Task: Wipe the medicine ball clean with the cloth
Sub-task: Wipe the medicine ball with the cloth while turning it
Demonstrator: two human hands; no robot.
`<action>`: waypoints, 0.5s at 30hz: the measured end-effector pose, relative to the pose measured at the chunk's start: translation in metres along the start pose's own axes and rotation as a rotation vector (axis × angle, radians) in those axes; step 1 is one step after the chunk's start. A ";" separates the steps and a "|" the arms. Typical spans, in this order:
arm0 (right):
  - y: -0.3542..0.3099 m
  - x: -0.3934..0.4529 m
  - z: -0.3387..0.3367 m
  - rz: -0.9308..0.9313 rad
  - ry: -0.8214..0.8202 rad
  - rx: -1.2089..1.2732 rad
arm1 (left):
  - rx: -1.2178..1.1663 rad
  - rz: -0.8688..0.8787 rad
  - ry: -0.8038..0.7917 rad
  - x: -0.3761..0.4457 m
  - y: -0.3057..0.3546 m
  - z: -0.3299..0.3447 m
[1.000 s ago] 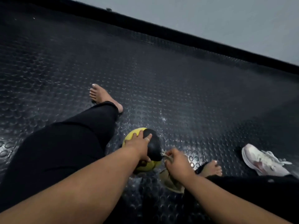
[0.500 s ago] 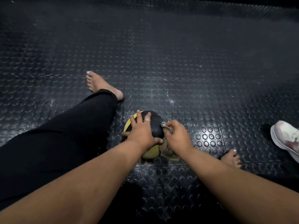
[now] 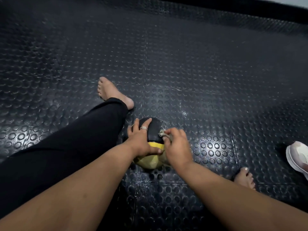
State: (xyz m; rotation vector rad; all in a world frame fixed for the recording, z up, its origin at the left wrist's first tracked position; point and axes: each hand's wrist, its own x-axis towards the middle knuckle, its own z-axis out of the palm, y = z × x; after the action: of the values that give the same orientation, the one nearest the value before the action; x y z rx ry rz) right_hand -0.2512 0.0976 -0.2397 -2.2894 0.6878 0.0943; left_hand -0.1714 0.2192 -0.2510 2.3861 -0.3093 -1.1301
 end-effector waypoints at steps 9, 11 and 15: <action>-0.003 0.048 -0.003 0.102 -0.011 -0.074 | -0.022 -0.041 0.003 0.003 0.014 0.008; -0.005 0.051 -0.003 0.098 -0.033 -0.111 | -0.036 -0.045 0.002 0.004 0.012 0.007; -0.009 0.027 -0.006 0.013 -0.047 -0.134 | -0.051 -0.049 -0.010 0.003 0.009 0.007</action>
State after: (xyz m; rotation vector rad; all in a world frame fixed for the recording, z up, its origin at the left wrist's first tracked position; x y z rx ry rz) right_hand -0.2244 0.0867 -0.2365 -2.4022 0.6910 0.2050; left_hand -0.1749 0.2084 -0.2518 2.3559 -0.2240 -1.1580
